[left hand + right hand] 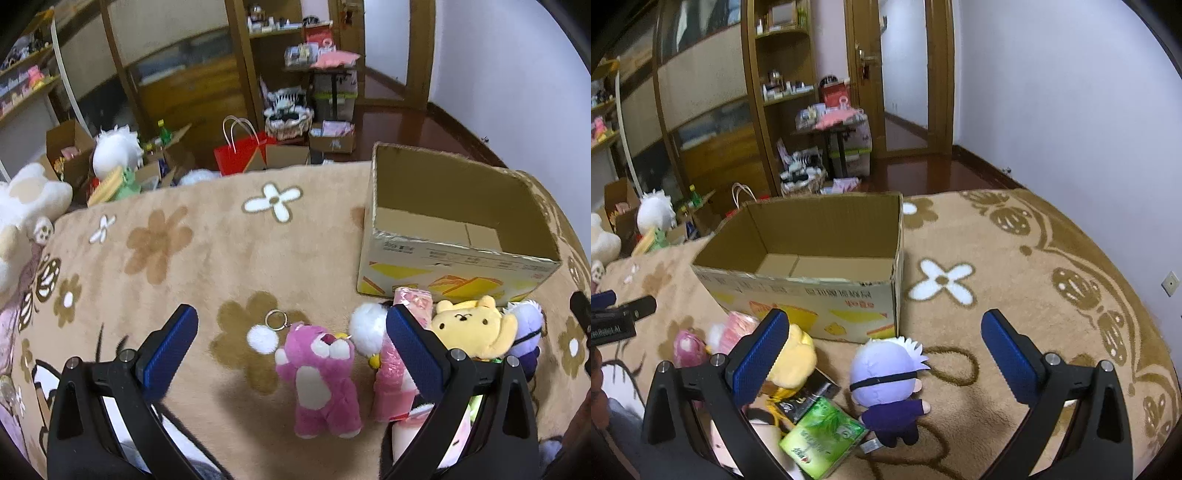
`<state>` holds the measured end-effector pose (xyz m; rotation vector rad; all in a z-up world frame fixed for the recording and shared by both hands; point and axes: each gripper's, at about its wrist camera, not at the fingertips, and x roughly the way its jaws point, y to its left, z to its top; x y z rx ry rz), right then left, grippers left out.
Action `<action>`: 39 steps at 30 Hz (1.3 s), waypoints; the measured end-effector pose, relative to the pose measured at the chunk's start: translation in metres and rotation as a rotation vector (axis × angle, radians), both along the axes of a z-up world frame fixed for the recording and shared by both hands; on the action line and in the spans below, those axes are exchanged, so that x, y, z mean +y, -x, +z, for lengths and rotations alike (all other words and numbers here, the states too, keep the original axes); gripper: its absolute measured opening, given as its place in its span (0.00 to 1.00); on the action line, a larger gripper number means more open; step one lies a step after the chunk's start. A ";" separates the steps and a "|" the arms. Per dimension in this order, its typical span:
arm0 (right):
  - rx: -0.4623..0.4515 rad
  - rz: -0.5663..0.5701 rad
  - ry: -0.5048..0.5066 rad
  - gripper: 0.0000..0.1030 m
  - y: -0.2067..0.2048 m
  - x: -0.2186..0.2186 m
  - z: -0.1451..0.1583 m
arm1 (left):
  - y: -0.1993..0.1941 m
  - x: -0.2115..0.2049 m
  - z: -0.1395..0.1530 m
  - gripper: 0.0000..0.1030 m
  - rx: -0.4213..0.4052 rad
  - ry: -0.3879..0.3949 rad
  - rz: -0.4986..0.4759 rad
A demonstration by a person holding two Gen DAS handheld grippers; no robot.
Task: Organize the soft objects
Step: 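Lower the left tool onto the pink bear while the right tool lowers onto the white-haired doll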
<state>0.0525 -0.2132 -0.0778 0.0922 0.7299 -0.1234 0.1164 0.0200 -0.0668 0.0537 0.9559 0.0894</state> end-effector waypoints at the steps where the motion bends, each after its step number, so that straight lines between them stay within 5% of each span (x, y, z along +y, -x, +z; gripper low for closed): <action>1: 0.011 0.000 -0.002 1.00 -0.002 -0.001 -0.003 | -0.002 -0.001 -0.003 0.98 0.009 -0.001 0.001; 21: 0.212 -0.022 -0.115 1.00 -0.036 -0.021 -0.067 | -0.027 -0.008 -0.071 0.98 0.243 -0.005 -0.029; 26: 0.249 -0.039 -0.127 0.73 -0.039 -0.023 -0.079 | -0.029 -0.003 -0.089 0.98 0.310 0.010 -0.019; 32: 0.273 -0.036 -0.212 0.72 -0.041 -0.029 -0.088 | -0.031 0.002 -0.108 0.98 0.376 0.020 0.007; 39: 0.326 0.019 -0.186 0.72 -0.043 -0.015 -0.094 | -0.034 0.007 -0.122 0.78 0.442 0.060 0.013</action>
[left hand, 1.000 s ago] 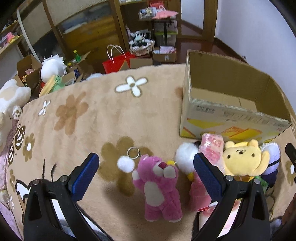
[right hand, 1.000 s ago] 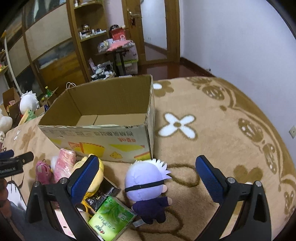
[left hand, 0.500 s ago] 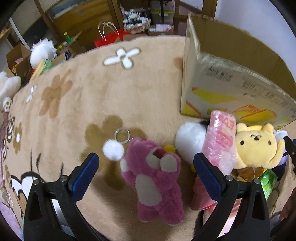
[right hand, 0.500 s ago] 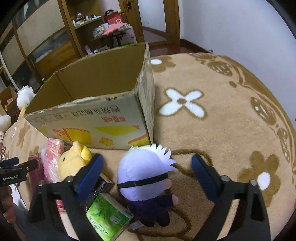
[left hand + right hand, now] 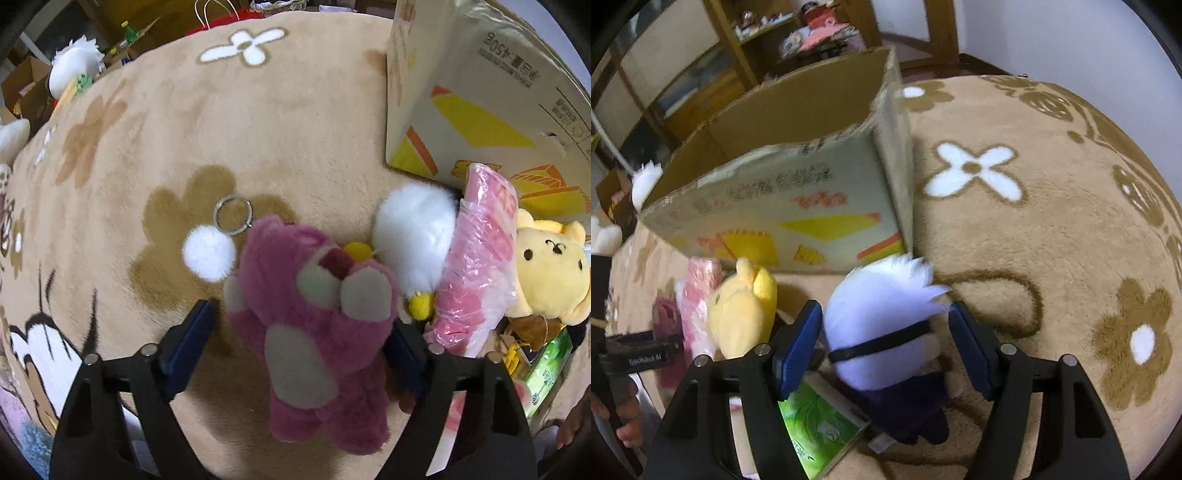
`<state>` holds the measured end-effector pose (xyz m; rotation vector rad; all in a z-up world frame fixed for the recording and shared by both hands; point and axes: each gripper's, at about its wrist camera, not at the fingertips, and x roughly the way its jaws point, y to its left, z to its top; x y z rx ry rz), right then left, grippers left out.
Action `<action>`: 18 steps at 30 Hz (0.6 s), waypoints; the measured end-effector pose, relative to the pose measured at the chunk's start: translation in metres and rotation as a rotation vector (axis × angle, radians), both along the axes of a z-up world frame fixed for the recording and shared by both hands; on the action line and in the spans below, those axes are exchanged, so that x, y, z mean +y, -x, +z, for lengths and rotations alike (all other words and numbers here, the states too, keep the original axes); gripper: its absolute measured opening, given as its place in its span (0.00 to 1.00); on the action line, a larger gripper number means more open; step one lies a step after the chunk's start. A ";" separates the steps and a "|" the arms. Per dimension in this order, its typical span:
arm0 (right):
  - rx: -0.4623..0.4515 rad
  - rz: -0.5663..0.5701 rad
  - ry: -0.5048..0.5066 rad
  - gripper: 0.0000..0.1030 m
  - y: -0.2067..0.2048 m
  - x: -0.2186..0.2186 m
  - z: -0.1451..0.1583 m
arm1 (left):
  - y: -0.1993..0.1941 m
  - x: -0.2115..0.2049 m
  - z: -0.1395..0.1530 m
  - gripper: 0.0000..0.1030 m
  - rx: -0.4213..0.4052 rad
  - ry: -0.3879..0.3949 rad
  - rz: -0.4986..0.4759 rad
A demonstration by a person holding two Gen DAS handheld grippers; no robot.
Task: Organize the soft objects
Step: 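Lower the left tool onto the pink bear while the right tool lowers onto the white-haired doll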
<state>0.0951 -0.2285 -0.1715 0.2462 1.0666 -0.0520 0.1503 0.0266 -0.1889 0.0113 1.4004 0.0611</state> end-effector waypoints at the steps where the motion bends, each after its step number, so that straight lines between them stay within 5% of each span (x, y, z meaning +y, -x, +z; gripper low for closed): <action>1: 0.020 0.004 0.015 0.68 -0.001 0.002 -0.004 | 0.000 0.001 0.000 0.71 0.001 0.016 0.003; 7: 0.024 0.009 0.003 0.59 0.000 0.002 -0.004 | 0.000 0.005 0.006 0.56 -0.019 0.048 0.028; 18: -0.105 -0.027 0.014 0.59 0.018 -0.001 0.037 | 0.020 0.010 0.052 0.54 -0.204 0.023 0.016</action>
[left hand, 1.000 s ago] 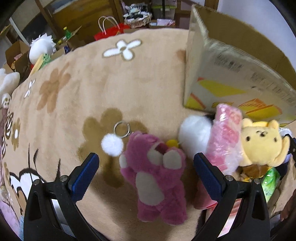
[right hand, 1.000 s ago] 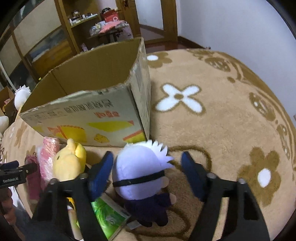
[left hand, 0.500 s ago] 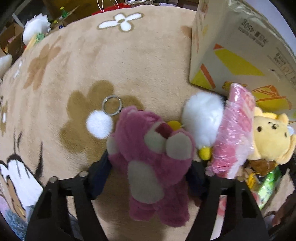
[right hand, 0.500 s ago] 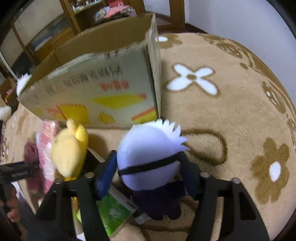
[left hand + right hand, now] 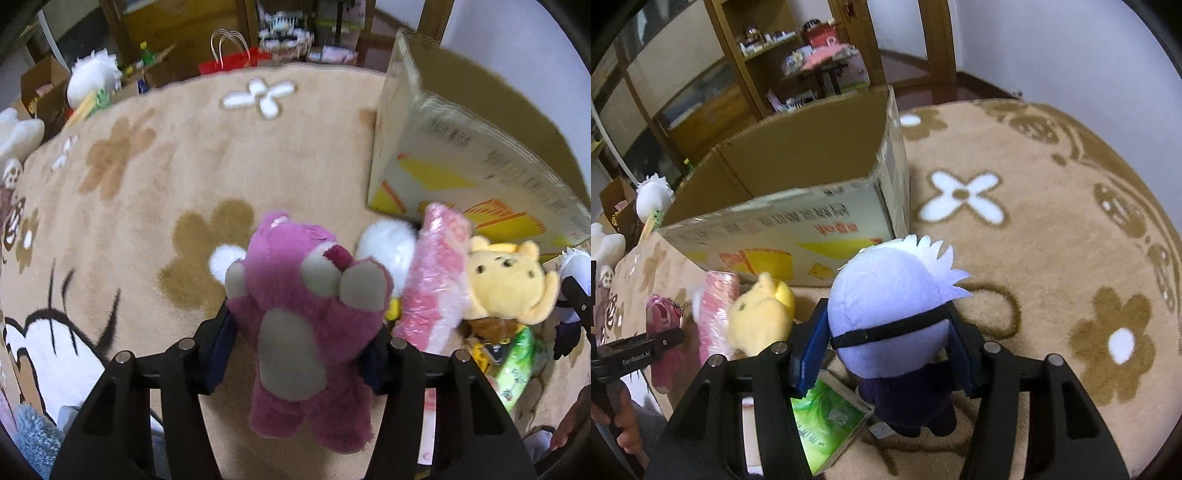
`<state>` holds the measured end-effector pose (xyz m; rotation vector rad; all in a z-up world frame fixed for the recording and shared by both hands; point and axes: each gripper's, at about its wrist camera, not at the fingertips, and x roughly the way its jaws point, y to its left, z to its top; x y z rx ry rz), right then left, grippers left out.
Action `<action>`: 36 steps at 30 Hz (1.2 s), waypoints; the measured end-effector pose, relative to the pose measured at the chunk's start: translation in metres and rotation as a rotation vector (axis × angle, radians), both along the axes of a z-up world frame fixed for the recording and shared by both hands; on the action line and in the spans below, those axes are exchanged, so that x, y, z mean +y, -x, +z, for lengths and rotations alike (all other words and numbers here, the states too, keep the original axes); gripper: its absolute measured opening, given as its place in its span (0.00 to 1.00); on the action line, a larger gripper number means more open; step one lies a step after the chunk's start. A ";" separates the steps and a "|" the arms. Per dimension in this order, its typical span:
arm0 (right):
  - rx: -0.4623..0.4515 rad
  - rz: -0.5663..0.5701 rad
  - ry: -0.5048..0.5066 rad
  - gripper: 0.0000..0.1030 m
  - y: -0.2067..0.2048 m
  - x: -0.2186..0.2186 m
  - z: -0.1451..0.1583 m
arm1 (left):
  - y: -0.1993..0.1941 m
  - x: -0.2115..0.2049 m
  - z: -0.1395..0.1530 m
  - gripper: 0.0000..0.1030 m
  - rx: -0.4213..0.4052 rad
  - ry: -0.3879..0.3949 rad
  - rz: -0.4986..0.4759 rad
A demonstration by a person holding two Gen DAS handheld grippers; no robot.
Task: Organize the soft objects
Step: 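Lift the pink bear with the left tool while the right tool lifts the white-haired doll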
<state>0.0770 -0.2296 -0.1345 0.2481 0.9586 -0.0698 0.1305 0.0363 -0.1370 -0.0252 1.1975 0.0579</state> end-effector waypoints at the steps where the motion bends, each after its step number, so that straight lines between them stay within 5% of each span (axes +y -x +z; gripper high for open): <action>1: -0.013 0.002 0.002 0.59 0.004 0.000 0.005 | 0.005 -0.004 0.004 0.54 -0.029 -0.007 -0.006; 8: -0.148 0.002 0.003 0.59 0.029 0.003 0.048 | 0.028 -0.013 0.055 0.54 -0.245 -0.071 -0.064; 22: -0.371 0.011 0.071 0.59 0.055 0.012 0.119 | 0.057 -0.056 0.134 0.54 -0.549 -0.124 -0.172; 36: -0.480 0.047 0.112 0.59 0.031 0.010 0.147 | 0.028 -0.081 0.165 0.55 -0.682 -0.163 -0.201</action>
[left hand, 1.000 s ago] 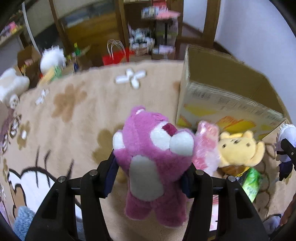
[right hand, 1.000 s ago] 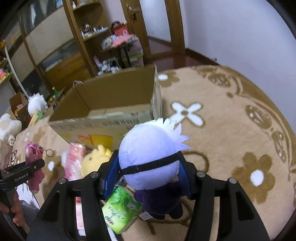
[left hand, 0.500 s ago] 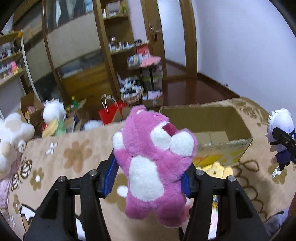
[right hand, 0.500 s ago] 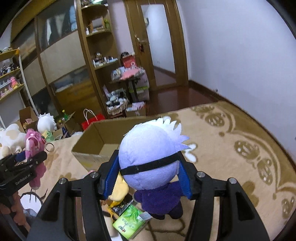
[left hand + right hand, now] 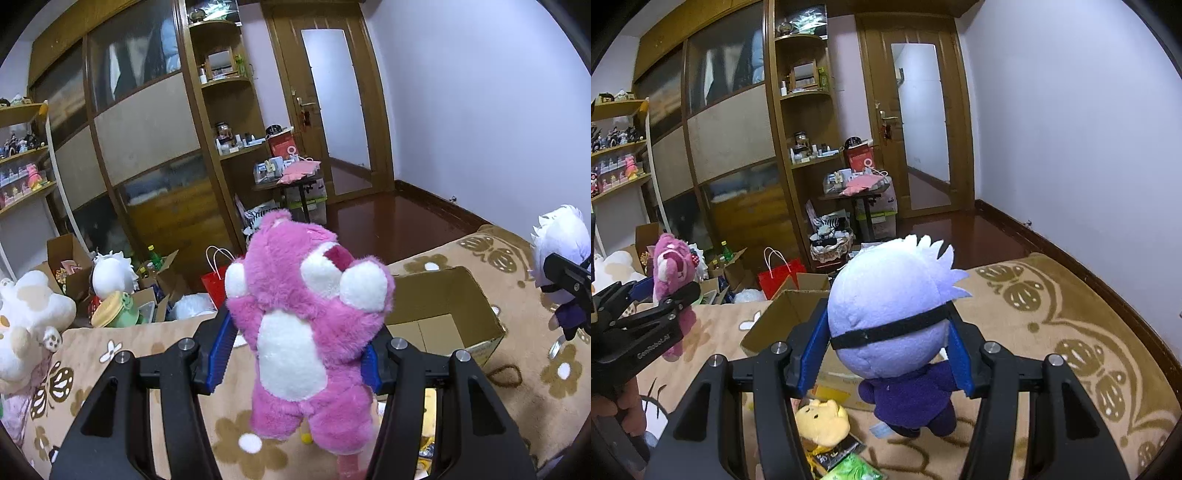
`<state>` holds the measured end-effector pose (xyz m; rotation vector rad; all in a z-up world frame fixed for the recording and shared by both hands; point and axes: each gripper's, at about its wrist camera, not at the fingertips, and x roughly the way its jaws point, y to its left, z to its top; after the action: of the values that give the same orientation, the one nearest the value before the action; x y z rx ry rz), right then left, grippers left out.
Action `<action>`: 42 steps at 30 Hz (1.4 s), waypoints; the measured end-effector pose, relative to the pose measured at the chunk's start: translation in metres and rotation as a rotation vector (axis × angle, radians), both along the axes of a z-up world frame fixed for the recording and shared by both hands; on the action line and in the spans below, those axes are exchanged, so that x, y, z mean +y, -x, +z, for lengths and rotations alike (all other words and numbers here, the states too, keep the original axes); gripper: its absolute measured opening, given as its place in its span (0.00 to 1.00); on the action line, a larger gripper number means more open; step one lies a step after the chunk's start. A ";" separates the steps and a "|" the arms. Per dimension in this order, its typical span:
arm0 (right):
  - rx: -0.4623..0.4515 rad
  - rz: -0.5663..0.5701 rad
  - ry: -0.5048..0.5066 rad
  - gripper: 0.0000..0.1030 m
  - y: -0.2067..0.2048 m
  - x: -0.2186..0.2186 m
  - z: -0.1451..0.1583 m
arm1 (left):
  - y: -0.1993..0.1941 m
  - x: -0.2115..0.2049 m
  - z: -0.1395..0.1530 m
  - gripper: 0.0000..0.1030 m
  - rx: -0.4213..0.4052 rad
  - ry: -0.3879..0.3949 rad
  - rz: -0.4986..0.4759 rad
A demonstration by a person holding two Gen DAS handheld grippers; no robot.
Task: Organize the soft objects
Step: 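Lift the pink bear with the left tool while the right tool lifts the white-haired doll, then lower both plush toys into the box and open both tools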
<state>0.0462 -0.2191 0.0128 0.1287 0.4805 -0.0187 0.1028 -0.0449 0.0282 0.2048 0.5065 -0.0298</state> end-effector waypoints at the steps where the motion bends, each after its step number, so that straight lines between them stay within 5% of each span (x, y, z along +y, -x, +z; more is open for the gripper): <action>1: -0.001 0.004 0.002 0.59 -0.002 0.000 0.000 | -0.005 0.000 -0.001 0.55 0.005 0.001 0.000; 24: 0.121 0.046 -0.048 0.59 -0.076 -0.003 -0.049 | -0.075 -0.019 -0.049 0.55 0.125 0.034 -0.042; 42: 0.223 0.077 -0.099 0.61 -0.089 -0.001 -0.073 | -0.099 -0.037 -0.090 0.57 0.262 0.023 -0.084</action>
<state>0.1356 -0.2202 -0.0607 0.2064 0.7090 0.0671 0.2020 -0.0823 -0.0617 0.2004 0.7578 -0.1462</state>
